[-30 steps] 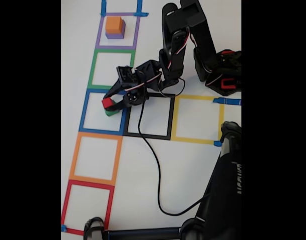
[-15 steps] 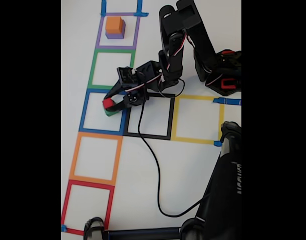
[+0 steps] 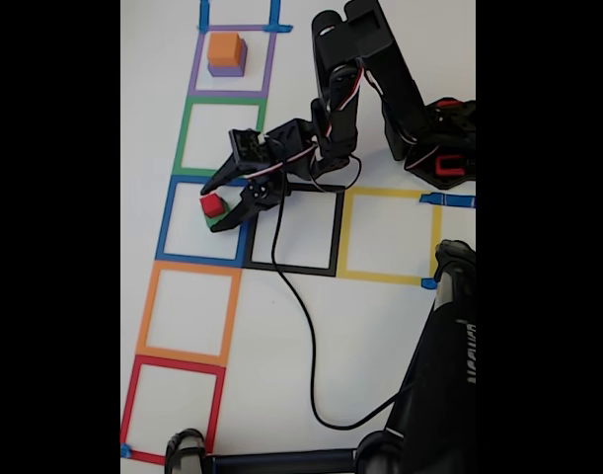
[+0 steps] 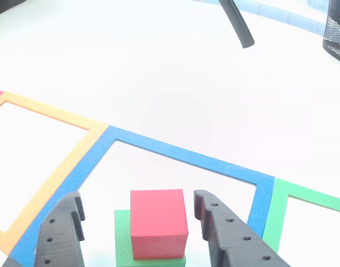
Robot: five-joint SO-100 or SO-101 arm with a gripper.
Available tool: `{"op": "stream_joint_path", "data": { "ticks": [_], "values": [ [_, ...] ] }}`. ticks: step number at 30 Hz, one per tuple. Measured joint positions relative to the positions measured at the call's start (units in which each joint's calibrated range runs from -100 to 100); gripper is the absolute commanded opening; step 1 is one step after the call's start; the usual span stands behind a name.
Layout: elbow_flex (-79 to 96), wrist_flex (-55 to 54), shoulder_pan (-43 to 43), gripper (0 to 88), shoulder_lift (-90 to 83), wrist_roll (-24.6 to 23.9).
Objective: Tower of hanoi
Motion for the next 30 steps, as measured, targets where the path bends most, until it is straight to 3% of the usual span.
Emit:
{"op": "stream_joint_path", "data": {
  "ticks": [8,13,16,22,30],
  "values": [
    [0.0,1.5,-0.2,18.4,-9.0,0.0],
    [-0.9,9.4,-1.6,8.2,-19.7,0.0],
    [-2.1,18.5,-2.1,0.2,-28.1,0.2],
    [-6.5,41.5,-1.6,0.1,-44.2,-0.2],
    [-12.9,76.4,7.7,0.1,-59.6,-0.2]
  ]
}}
